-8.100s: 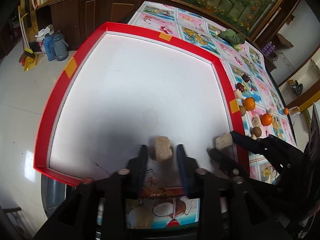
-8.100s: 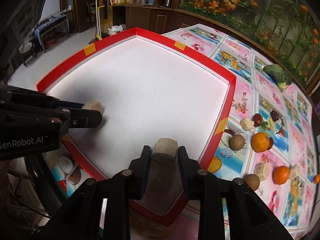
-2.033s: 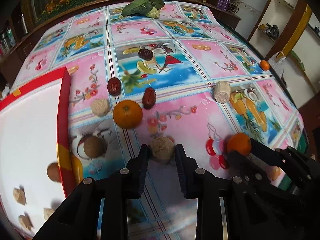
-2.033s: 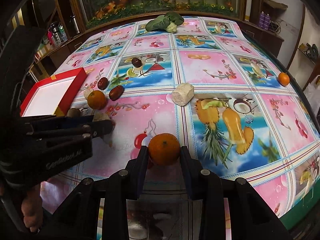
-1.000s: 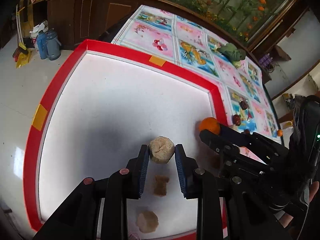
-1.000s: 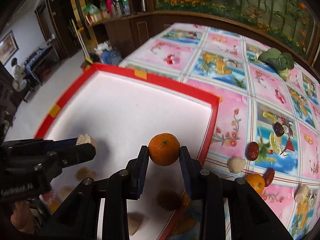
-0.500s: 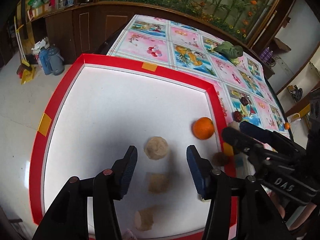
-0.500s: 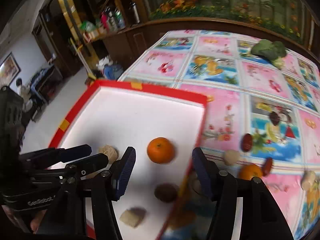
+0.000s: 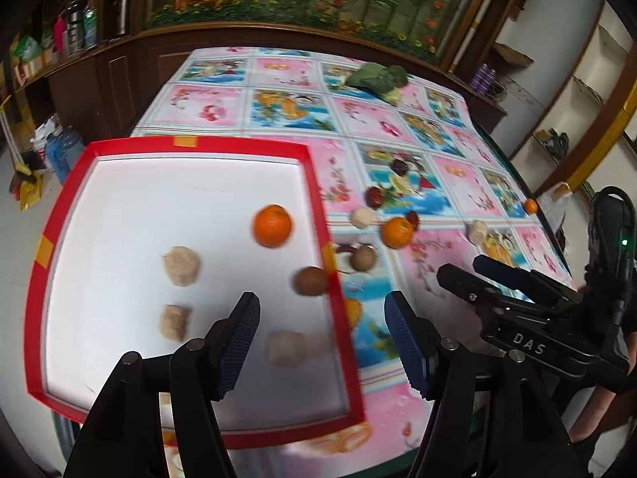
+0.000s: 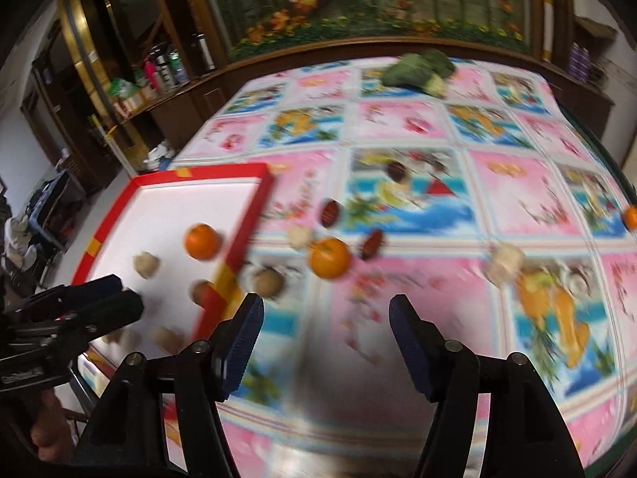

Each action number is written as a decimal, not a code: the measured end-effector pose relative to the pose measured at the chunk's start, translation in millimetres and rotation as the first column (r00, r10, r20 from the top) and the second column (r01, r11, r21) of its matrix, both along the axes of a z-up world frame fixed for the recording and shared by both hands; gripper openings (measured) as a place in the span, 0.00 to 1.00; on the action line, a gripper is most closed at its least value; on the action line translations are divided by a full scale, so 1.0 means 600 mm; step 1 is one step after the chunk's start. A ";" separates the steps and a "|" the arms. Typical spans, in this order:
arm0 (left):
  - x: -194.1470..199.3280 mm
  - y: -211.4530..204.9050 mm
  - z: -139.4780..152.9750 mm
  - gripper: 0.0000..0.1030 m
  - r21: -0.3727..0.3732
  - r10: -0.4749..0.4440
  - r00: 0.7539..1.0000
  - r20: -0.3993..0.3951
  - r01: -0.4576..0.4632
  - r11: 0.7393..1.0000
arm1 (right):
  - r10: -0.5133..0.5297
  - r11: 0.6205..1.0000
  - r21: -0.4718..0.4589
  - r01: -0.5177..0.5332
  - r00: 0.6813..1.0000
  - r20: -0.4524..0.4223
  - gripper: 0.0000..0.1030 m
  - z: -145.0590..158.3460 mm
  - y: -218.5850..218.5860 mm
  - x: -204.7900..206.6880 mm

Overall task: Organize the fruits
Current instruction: 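Carry the bun and orange over the tray and open both tools, then grasp an orange with the left tool while the right tool grasps a beige cube, then carry the orange and cube over the tray and open both tools, then grasp a red date with the left tool while the right tool grasps an orange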

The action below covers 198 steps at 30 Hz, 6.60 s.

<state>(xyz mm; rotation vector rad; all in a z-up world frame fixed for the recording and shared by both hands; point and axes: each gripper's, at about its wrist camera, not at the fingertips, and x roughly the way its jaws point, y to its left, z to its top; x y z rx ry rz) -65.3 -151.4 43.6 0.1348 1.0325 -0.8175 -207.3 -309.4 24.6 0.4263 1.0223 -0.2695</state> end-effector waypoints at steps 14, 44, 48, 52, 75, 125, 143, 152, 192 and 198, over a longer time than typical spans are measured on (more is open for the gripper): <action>-0.014 -0.068 -0.013 0.63 -0.021 -0.087 0.992 -0.087 0.086 0.996 | -0.111 0.992 -0.063 0.106 0.991 -0.075 0.66 -0.006 -0.088 -0.093; 0.041 -0.220 -0.058 0.57 0.048 -0.133 0.986 -0.098 0.138 0.989 | -0.218 0.974 -0.083 0.211 0.972 -0.090 0.29 -0.077 -0.175 -0.034; 0.054 -0.261 -0.076 0.47 0.103 -0.134 0.987 -0.087 0.142 0.984 | -0.202 0.978 -0.079 0.194 0.973 -0.110 0.29 -0.074 -0.167 -0.046; 0.063 -0.291 -0.098 0.37 0.159 -0.114 0.990 -0.082 0.126 0.979 | -0.194 0.980 -0.068 0.188 0.976 -0.103 0.29 -0.072 -0.166 -0.058; 0.027 -0.096 -0.021 0.27 -0.071 -0.074 0.987 -0.141 0.065 0.995 | -0.168 0.984 -0.083 0.160 0.981 -0.098 0.29 -0.041 -0.117 -0.069; 0.181 0.150 -0.054 0.50 0.054 0.291 0.955 -0.066 -0.287 0.956 | 0.357 0.933 -0.023 -0.358 0.933 -0.053 0.50 -0.037 0.210 0.293; 0.000 0.029 0.013 0.70 -0.058 0.004 1.000 -0.013 -0.005 0.998 | 0.010 1.000 -0.014 -0.010 1.000 -0.014 0.72 0.012 0.007 0.048; -0.009 -0.125 -0.004 0.68 0.012 -0.118 0.993 -0.031 0.119 0.993 | -0.130 0.991 0.009 0.131 0.991 -0.042 0.72 -0.018 -0.100 -0.093; -0.039 -0.293 -0.126 0.16 0.129 -0.202 0.968 -0.150 0.222 0.966 | -0.386 0.920 -0.143 0.366 0.908 -0.160 0.58 -0.051 -0.476 -0.188; -0.037 -0.291 -0.126 0.16 0.121 -0.205 0.966 -0.158 0.225 0.967 | -0.478 0.874 -0.188 0.448 0.862 -0.169 0.58 -0.066 -0.580 -0.181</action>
